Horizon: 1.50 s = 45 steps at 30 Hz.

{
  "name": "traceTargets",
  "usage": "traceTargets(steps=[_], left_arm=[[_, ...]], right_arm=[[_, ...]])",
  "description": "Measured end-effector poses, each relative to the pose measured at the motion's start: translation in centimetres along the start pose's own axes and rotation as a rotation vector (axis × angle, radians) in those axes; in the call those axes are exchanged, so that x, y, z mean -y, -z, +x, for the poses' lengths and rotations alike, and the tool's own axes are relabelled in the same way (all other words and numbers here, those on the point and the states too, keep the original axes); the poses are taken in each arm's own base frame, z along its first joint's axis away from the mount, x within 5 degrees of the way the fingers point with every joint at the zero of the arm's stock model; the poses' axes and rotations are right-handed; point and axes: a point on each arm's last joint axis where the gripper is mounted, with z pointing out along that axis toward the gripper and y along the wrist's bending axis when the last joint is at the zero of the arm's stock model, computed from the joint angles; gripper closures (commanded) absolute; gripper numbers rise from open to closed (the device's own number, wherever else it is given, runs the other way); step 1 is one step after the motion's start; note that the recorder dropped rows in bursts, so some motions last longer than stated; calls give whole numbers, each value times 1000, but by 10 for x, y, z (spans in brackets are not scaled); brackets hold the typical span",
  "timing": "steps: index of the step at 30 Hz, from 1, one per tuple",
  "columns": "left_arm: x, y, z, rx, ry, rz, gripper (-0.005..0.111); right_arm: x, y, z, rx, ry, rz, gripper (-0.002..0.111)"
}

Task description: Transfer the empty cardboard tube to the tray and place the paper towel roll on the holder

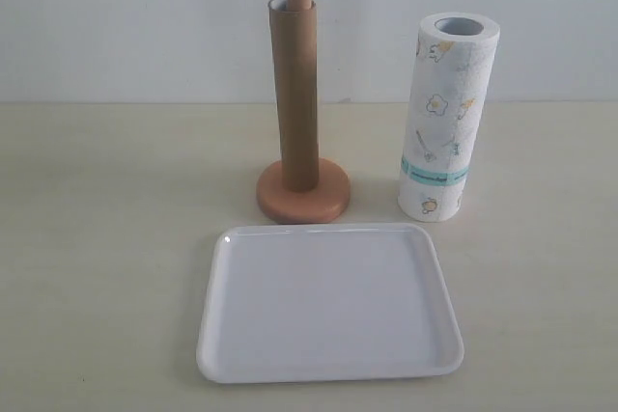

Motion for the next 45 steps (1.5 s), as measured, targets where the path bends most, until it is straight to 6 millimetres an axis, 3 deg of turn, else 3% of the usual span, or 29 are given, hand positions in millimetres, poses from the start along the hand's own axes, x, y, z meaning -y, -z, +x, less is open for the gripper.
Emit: traceTargets(steps=[7,12,16,20,25,29,35,39,43,45], left_arm=[[5,2,-20,222,39,62,103],[11,4,-42,420,178,152,103],[23,-24,-56,366,152,207,103],[37,-76,-52,155,64,288,103],[33,-138,2,-157,4,320,103],[24,-172,49,-320,-18,336,103],[4,-202,112,-444,72,290,102],[-8,-210,153,-514,-62,302,101],[-16,-213,184,-574,-123,337,80],[-18,-213,197,-594,-132,363,59]], right_arm=[[0,0,0,0,0,0,108],[0,0,0,2,0,0,108],[0,0,0,2,0,0,108],[0,0,0,2,0,0,108],[0,0,0,2,0,0,108],[0,0,0,2,0,0,108],[0,0,0,2,0,0,108],[0,0,0,2,0,0,108],[0,0,0,2,0,0,108],[0,0,0,2,0,0,108]])
